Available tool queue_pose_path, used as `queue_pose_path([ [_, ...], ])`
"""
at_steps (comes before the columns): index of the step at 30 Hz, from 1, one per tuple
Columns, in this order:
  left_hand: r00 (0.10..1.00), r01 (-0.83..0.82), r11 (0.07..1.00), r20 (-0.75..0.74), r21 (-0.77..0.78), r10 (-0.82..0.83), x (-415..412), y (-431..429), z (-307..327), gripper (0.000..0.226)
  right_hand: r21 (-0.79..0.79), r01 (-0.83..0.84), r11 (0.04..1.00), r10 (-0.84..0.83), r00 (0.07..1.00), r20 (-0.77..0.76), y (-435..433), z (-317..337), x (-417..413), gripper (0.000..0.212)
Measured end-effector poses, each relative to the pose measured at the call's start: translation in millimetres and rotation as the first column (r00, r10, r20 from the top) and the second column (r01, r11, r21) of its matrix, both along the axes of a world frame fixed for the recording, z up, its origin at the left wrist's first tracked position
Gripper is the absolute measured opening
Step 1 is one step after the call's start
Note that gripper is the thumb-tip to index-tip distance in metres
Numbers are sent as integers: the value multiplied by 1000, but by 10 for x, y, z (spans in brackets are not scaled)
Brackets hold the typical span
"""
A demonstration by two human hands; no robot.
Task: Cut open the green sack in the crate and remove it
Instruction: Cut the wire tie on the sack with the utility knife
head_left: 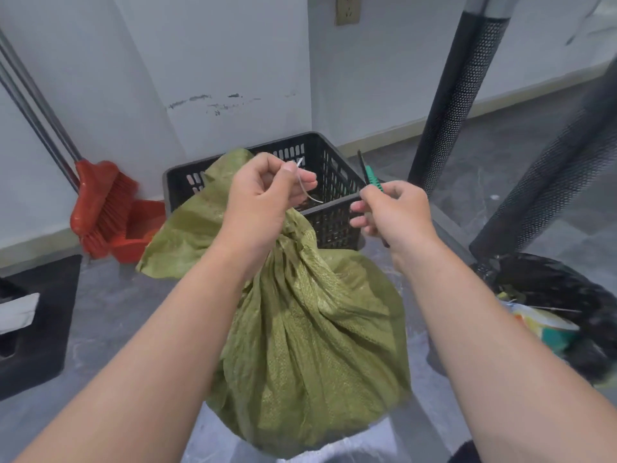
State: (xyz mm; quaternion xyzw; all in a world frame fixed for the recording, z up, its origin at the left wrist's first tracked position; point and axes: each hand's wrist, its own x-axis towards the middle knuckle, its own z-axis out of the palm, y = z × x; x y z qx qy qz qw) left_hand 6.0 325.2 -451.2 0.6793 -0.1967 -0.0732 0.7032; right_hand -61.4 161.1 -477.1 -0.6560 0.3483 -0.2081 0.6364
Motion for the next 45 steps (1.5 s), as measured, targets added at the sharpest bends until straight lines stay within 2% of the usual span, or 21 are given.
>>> queue_pose_path([
  [4,995,-55,998,-86,7,56,-185,-578,-82,20,-9,58,998,-58,998,-26,-395,-55,-44,14],
  [7,981,-68,996,-179,60,78,-306,-968,-172,22,-30,105,994,-108,989,-100,-690,-170,-123,8],
  [10,974,-43,986,-212,158,76,-378,-1263,-347,32,-61,80,995,-91,978,-187,-870,-353,-223,4],
  [15,976,-46,932,-183,360,118,-300,-1651,-683,32,-25,82,996,-86,969,-231,-1037,-832,-228,37],
  [18,978,-30,876,-167,482,125,-208,-1831,-824,28,-66,109,992,-122,960,-251,-1123,-1116,-165,32],
  [20,978,-12,841,-169,541,122,-142,-1905,-953,28,-113,94,989,-124,945,-301,-1166,-1333,-140,43],
  [22,976,13,810,-185,586,118,-83,-1951,-1088,27,-101,89,991,-119,928,-352,-1178,-1586,-116,41],
  [24,976,73,764,-203,641,77,-41,-1986,-1198,24,-70,99,993,-119,915,-387,-1184,-1835,-106,34],
  [27,986,134,664,-168,736,-12,14,-2030,-1330,25,-46,87,995,-98,892,-441,-1178,-2190,-114,35],
  [29,994,111,580,-77,807,-82,43,-2046,-1389,19,-38,70,997,-80,880,-468,-1182,-2425,-114,38],
  [32,973,52,394,43,917,-229,68,-2081,-1457,11,-26,72,997,-75,855,-513,-1179,-2723,-114,37],
  [37,930,65,216,19,974,-366,134,-2153,-1613,14,-71,62,996,-92,786,-611,-1192,-3096,-178,36],
  [41,915,60,155,8,986,-403,165,-2157,-1684,19,-110,-17,994,-65,711,-700,-1113,-3370,-233,36],
  [45,918,75,162,-5,984,-396,165,-2130,-1703,21,-115,-54,992,-51,664,-746,-1043,-3509,-332,29],
])
